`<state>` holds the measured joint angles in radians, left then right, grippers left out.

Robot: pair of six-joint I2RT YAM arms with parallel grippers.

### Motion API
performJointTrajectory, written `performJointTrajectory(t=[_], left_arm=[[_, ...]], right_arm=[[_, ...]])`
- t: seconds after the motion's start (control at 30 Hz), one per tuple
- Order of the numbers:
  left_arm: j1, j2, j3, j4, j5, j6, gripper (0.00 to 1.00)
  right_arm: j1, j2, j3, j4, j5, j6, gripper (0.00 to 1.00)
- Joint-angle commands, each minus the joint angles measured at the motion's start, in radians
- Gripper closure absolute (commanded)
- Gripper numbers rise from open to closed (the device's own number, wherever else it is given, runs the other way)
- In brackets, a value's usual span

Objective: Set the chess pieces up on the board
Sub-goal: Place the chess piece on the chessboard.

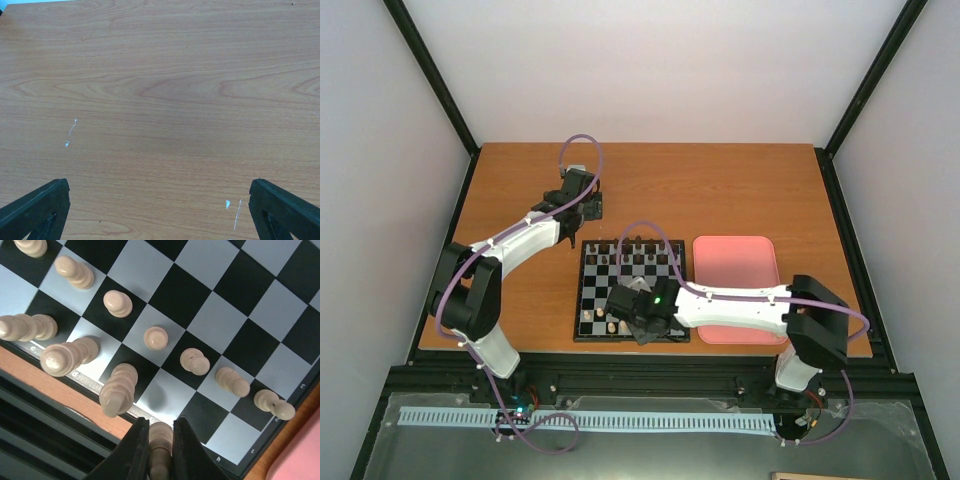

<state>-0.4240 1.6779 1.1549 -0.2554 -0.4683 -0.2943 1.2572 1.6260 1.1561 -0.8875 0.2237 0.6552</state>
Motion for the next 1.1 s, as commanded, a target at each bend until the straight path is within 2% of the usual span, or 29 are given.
performJointTrajectory(t=[0.0, 0.13, 0.27, 0.57, 1.07], left_arm=[[-0.007, -0.006, 0.029, 0.002, -0.015, 0.014, 0.00], [-0.007, -0.009, 0.025, 0.006, -0.019, 0.015, 0.00], [-0.007, 0.001, 0.032, 0.004, -0.018, 0.016, 0.00], [-0.007, 0.024, 0.039, 0.004, -0.020, 0.017, 0.00], [-0.007, 0.025, 0.043, 0.000, -0.024, 0.019, 0.00]], right_arm=[[0.019, 0.035, 0.024, 0.018, 0.084, 0.044, 0.97], [0.019, 0.013, 0.005, 0.022, 0.170, 0.072, 0.97], [0.019, -0.016, -0.029, 0.076, 0.184, 0.075, 0.97], [0.019, -0.050, -0.125, 0.194, 0.103, 0.081, 0.97], [0.005, -0.066, -0.177, 0.270, 0.085, 0.078, 0.97]])
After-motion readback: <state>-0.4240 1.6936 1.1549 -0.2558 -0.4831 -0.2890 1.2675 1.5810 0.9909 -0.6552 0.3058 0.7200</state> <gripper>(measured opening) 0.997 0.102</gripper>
